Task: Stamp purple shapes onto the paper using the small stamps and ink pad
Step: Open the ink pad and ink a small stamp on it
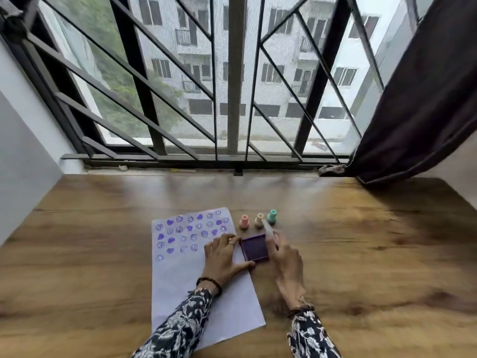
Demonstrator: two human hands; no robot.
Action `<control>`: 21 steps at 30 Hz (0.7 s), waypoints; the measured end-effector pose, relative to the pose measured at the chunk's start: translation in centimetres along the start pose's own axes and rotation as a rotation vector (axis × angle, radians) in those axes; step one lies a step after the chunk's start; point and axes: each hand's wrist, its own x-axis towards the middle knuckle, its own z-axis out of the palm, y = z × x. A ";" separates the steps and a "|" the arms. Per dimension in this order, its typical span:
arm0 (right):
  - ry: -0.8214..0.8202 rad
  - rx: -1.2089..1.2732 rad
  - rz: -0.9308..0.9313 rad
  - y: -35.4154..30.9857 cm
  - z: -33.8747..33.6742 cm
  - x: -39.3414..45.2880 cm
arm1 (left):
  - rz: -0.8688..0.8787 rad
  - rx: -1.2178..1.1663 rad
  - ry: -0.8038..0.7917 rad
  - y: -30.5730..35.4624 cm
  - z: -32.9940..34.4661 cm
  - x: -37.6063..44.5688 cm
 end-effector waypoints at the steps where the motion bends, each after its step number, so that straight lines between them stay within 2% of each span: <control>1: 0.049 0.053 0.015 0.5 -0.1 0.3 | 0.003 0.004 0.001 0.0 0.0 0.0; 3: 0.116 0.168 0.054 1.1 -1.1 0.8 | 0.003 0.005 0.004 -0.1 -0.2 0.0; 6: 0.274 0.416 0.238 2.0 -2.2 2.3 | -0.004 -0.014 0.016 -0.1 -0.4 0.2; 12: 0.403 0.480 0.498 4.1 -1.6 3.6 | 0.003 -0.028 0.009 0.2 -0.2 0.2; 15: 0.432 0.394 0.505 4.1 -0.9 2.9 | 0.004 -0.021 0.006 0.1 -0.1 0.1; 21: 0.341 0.341 0.405 3.3 -0.7 3.2 | -0.003 -0.021 0.015 0.1 -0.4 0.3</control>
